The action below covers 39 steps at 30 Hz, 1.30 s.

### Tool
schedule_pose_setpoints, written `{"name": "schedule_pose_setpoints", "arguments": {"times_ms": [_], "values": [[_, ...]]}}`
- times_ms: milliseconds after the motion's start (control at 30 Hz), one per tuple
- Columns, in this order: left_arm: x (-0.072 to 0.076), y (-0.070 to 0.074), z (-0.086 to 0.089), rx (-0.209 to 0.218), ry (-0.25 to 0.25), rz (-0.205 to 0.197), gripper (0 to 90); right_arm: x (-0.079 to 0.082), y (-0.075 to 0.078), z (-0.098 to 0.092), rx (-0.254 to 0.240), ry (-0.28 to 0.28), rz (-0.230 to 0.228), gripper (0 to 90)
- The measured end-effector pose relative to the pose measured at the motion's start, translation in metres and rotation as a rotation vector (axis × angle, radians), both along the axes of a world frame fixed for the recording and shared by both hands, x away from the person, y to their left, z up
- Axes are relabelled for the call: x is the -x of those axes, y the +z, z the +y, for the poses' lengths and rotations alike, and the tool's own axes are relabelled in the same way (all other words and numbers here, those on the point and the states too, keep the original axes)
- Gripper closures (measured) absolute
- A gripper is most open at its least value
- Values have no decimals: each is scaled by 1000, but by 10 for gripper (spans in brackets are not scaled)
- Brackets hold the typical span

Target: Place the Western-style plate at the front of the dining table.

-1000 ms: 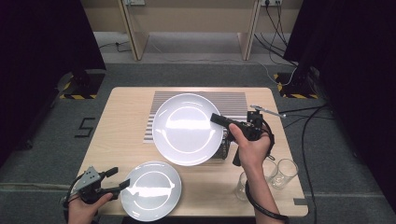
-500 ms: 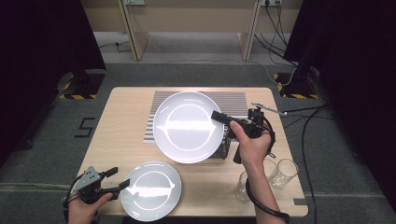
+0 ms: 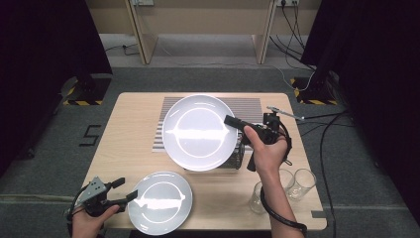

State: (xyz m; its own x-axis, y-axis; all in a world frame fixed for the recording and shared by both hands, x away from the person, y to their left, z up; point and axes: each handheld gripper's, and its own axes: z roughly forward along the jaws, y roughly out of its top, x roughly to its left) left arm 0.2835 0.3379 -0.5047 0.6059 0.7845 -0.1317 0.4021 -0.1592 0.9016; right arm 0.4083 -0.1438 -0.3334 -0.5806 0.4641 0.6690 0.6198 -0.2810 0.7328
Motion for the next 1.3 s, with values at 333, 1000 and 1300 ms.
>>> {"name": "schedule_pose_setpoints", "arguments": {"times_ms": [333,1000,1300], "values": [[0,0,0,3,4,0,241,-2,1,-1,-9,-3,5,866],[0,0,-1,0,0,0,241,-7,6,-3,-19,-12,4,866],[0,0,-1,1,1,0,241,-9,8,-4,-22,-17,-2,866]]}}
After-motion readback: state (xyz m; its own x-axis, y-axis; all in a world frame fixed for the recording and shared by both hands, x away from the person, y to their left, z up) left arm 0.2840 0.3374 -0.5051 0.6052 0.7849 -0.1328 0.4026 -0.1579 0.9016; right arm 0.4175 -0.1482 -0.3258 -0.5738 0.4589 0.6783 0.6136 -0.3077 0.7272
